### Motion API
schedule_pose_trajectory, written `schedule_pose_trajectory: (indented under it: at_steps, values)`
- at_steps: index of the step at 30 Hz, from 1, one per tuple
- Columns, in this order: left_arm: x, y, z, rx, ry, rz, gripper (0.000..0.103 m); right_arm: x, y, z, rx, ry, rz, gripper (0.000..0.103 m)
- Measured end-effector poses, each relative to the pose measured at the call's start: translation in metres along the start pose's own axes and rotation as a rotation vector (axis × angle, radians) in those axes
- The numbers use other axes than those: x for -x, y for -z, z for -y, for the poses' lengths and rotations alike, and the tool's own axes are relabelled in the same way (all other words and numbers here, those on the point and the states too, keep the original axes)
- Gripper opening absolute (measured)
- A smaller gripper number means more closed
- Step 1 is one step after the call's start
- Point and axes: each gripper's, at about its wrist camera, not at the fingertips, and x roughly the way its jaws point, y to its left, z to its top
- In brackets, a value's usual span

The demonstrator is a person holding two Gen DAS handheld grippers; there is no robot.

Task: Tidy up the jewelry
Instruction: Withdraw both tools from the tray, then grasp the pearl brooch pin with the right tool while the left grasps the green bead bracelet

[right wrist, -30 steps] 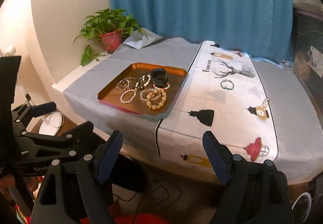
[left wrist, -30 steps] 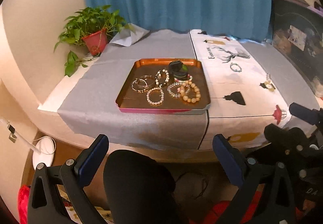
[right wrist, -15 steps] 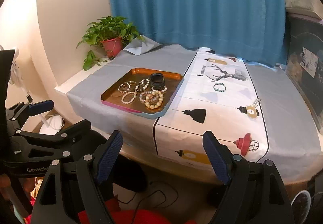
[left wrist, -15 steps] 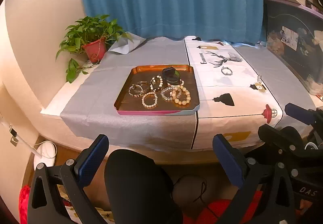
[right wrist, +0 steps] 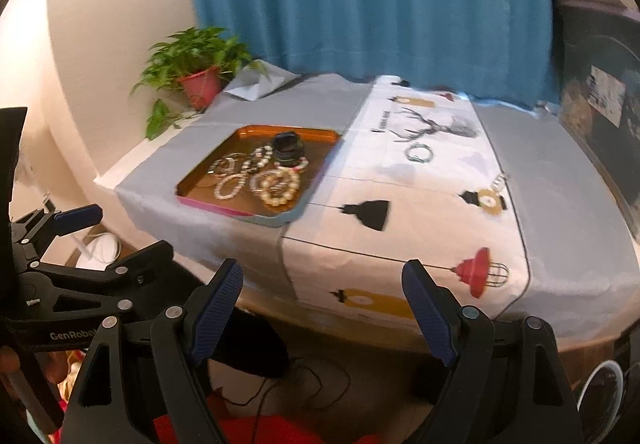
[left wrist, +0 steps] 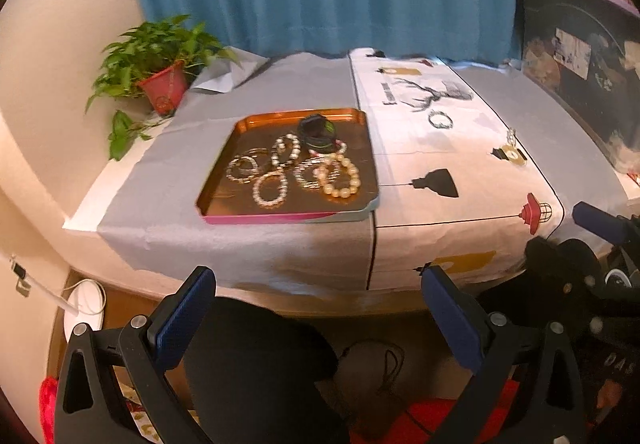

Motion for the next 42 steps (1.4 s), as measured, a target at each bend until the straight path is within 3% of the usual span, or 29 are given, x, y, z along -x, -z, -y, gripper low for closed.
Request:
schedule_pose_trajectory:
  at_steps: [10,14,19,23,26,33,35,36,39,40,41,42]
  values:
    - [-0.061,-0.07,0.051,-0.046,0.102,-0.016,0.102,-0.041,-0.009,0.122,-0.177,0.197,-0.023,0.082]
    - [-0.107,-0.115,0.08,-0.058,0.131,-0.002,0.102,-0.079,-0.03,0.175,-0.22,0.265,-0.044,0.082]
    - [-0.186,-0.168,0.123,-0.095,0.147,-0.038,0.102,-0.149,-0.053,0.224,-0.239,0.311,-0.138,0.082]
    - [-0.241,-0.197,0.154,-0.12,0.217,-0.113,0.102,-0.199,-0.069,0.246,-0.257,0.284,-0.209,0.082]
    - [-0.271,-0.21,0.168,-0.138,0.211,-0.159,0.102,-0.224,-0.082,0.251,-0.208,0.31,-0.224,0.082]
    - [-0.308,-0.224,0.148,-0.043,0.242,-0.19,0.099,-0.246,-0.099,0.268,-0.205,0.331,-0.202,0.089]
    - [-0.321,-0.223,0.155,-0.101,0.245,-0.227,0.086,-0.248,-0.099,0.269,-0.201,0.334,-0.186,0.093]
    - [-0.322,-0.221,0.16,-0.141,0.236,-0.214,0.084,-0.25,-0.099,0.269,-0.203,0.334,-0.184,0.094]
    - [-0.316,-0.219,0.171,-0.205,0.292,-0.183,0.055,-0.25,-0.1,0.27,-0.201,0.336,-0.185,0.093]
    - [-0.313,-0.219,0.174,-0.236,0.325,-0.182,0.019,-0.25,-0.1,0.269,-0.198,0.33,-0.181,0.084]
    - [-0.311,-0.22,0.179,-0.272,0.366,-0.19,0.005,-0.247,-0.101,0.267,-0.184,0.322,-0.167,0.05]
    - [-0.31,-0.22,0.181,-0.276,0.391,-0.209,0.003,-0.245,-0.104,0.263,-0.142,0.303,-0.149,0.028]
